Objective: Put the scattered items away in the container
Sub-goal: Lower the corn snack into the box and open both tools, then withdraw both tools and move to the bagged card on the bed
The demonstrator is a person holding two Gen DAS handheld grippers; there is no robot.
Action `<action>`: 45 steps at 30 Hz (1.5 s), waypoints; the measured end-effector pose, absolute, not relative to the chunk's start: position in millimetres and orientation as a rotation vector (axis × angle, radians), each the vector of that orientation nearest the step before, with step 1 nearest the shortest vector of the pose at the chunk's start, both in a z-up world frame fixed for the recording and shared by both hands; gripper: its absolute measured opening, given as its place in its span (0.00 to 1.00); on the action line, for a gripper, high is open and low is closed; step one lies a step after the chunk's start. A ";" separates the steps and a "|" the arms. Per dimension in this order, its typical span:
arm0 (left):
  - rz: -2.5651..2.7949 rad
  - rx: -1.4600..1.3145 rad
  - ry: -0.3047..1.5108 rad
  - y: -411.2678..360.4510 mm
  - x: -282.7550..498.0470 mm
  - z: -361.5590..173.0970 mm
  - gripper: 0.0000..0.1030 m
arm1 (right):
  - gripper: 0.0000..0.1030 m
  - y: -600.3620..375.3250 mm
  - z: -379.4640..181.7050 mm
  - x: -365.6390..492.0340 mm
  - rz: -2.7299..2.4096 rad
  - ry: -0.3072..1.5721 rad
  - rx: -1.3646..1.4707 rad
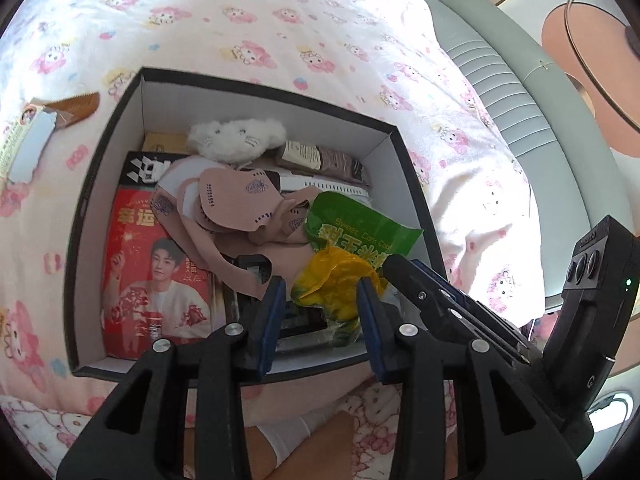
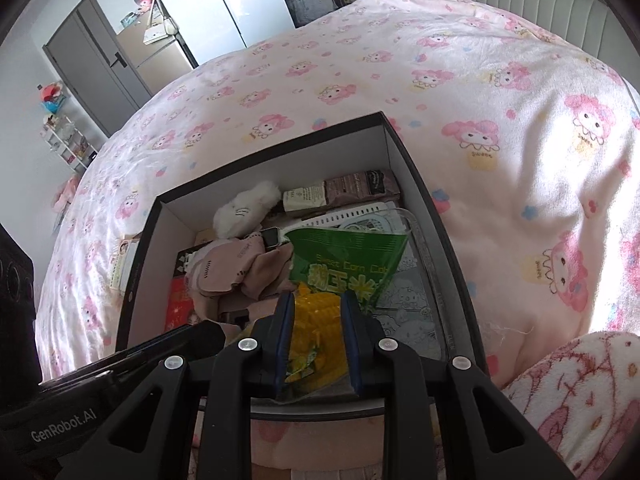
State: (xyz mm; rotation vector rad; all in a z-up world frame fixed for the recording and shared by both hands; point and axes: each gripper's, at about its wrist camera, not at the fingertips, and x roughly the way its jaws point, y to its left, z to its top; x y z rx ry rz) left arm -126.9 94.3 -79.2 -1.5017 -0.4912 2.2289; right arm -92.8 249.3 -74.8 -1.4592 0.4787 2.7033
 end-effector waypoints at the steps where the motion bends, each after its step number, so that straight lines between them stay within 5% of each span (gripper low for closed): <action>1: 2.256 -1.484 -0.471 92.2 -122.8 -72.3 0.36 | 0.20 245.5 -69.4 -91.1 2.722 0.457 -1.447; 24: 2.588 -1.360 -0.755 -92.9 -29.9 -31.5 0.37 | 0.20 66.7 -26.9 -69.9 3.161 0.107 -1.543; 27: 2.643 -1.420 -0.901 -126.7 -43.2 -46.2 0.38 | 0.20 40.0 -37.0 -94.5 3.171 0.160 -1.654; 31: 2.905 -1.582 -0.799 -165.6 -92.5 -75.0 0.37 | 0.20 15.4 -64.9 -143.9 3.055 0.483 -1.947; 35: 2.811 -1.644 -1.036 -210.2 -123.8 -119.6 0.37 | 0.20 -14.4 -75.3 -177.0 3.046 0.233 -1.815; 45: 2.590 -1.784 -1.295 -239.6 -146.3 -191.6 0.37 | 0.23 -47.4 -166.3 -256.0 2.668 0.386 -2.083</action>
